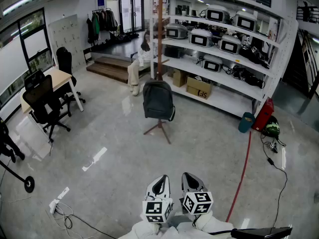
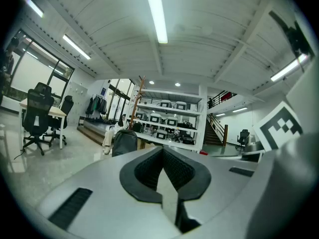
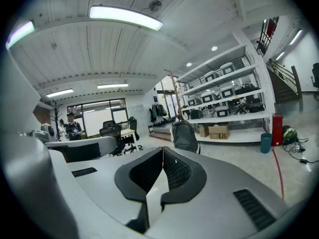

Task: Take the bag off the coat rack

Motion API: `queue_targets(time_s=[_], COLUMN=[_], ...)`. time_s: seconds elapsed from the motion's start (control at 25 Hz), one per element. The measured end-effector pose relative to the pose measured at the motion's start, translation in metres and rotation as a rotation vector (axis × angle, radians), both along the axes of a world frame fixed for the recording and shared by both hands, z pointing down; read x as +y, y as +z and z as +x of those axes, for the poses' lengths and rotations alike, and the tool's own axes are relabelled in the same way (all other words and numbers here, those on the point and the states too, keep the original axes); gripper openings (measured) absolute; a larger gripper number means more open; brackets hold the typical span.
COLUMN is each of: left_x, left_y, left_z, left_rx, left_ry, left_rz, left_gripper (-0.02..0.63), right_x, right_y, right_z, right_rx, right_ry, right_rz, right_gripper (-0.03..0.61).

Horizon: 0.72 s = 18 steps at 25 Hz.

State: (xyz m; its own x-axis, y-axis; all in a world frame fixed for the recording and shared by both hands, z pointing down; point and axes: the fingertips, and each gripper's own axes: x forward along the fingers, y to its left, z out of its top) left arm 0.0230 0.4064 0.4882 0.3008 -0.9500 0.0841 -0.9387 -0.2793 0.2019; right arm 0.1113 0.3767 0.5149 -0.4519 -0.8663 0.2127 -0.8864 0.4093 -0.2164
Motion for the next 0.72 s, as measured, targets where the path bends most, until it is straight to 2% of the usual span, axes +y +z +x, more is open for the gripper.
queue_targets(time_s=[0.72], left_x=[-0.087], left_y=[0.007], left_z=[-0.010], left_rx=[-0.022], left_ry=[-0.047], left_rz=[-0.025], left_gripper=[0.002], right_x=[-0.097], right_y=[0.004], right_z=[-0.006], right_rx=[-0.010], right_ry=[-0.048], right_rz=[-0.003], right_gripper=[0.012])
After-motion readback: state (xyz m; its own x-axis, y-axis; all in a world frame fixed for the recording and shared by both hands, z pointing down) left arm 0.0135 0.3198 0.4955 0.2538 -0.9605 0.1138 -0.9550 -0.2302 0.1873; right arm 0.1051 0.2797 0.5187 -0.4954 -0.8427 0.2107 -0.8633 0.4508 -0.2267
